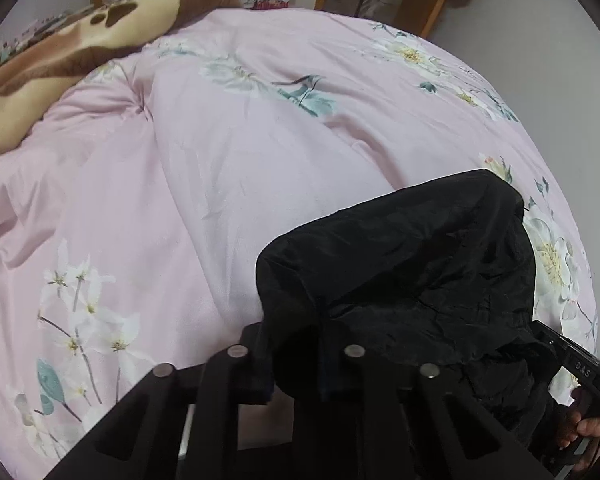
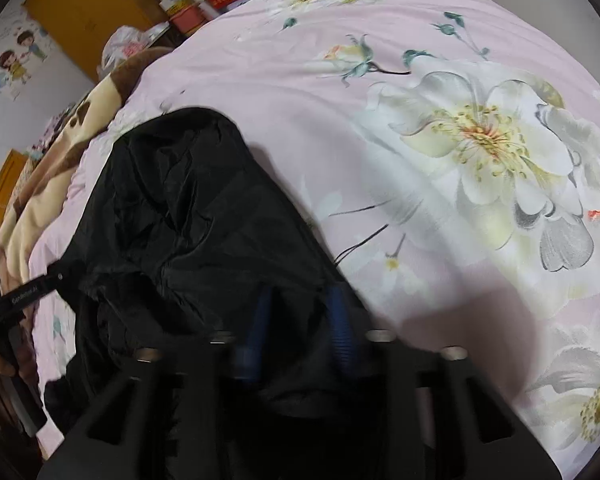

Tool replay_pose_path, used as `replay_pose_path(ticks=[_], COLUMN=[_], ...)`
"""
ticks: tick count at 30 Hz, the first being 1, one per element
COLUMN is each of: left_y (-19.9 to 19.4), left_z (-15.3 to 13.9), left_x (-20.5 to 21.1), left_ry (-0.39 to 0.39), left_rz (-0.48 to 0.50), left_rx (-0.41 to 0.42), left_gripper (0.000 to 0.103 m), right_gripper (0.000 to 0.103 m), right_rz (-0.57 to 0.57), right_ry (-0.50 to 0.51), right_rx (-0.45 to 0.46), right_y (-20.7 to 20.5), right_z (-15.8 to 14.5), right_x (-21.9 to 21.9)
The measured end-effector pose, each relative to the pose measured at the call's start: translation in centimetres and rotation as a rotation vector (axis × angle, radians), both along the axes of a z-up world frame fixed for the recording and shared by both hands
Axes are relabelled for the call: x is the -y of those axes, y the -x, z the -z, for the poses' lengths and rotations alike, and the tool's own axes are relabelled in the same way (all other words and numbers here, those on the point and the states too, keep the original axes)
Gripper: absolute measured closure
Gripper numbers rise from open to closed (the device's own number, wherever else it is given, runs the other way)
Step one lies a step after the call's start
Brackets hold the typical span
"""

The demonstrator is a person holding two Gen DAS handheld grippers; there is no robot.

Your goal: Fold large clothes

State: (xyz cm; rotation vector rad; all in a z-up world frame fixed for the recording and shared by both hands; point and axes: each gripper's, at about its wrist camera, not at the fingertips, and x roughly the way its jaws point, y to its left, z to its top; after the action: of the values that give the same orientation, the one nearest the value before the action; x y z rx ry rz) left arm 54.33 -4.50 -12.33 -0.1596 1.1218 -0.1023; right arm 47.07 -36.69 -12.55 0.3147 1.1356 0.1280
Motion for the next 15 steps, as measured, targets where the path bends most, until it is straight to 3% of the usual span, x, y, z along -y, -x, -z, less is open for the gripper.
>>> replay_pose_path(ticks=[2,6,10,15], left_y=[0.7,2.5,5.4,10.2], left_z=[-0.9,-2.7,-5.0,-6.9], left_x=[-0.1,-0.7,-1.8,-2.8], left_ry=[0.002,0.014,0.080,0.113], left_rz=[0.003,-0.007,-0.031,-0.038], left_rx=[0.028,0.078,0.157,0.263], left_gripper=[0.092,0.093,0.094,0.093], right_gripper=[0.100,0.102,0.102,0.103], right_rz=[-0.011,-0.016,-0.031,-0.070], right_ry=[0.010,0.018,0.058,0.144], right_rx=[0.035,0.124,0.225,0.376], right_y=[0.7,2.6,5.2,9.6], right_z=[-0.7,-2.8,-5.5,-8.7], right_x=[-0.2,-0.3,-0.8,-2.2])
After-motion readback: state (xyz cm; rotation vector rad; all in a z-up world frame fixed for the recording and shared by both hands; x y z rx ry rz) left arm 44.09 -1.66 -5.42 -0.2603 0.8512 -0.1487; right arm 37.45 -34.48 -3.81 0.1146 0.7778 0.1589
